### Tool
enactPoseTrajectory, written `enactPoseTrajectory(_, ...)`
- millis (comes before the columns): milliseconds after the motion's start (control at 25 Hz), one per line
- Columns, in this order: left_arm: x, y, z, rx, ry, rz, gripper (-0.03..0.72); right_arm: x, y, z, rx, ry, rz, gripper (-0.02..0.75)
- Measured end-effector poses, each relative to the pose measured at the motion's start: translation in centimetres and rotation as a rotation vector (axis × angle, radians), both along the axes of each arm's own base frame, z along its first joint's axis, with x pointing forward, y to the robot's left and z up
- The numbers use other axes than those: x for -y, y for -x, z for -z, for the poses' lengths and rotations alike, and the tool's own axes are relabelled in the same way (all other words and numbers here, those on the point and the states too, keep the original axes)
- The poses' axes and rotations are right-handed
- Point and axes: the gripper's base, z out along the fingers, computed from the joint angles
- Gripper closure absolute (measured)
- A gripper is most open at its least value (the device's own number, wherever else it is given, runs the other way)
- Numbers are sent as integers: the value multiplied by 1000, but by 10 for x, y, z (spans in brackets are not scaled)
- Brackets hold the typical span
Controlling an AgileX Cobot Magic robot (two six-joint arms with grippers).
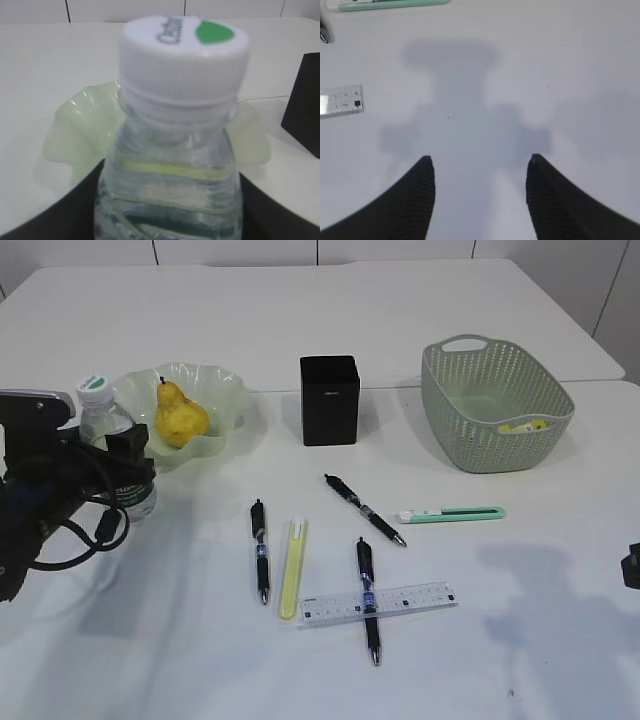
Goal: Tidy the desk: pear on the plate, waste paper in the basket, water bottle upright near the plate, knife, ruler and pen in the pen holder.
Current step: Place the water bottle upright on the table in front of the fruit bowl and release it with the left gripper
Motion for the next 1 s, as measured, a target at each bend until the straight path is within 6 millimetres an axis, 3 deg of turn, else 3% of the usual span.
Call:
enactPoseTrajectory(280,0,0,0,-16,119,-18,265,0,0,0,2,1,0,279)
enactPoseTrajectory(1000,5,1,0,-18,115,52,217,0,0,0,4,1,0,279)
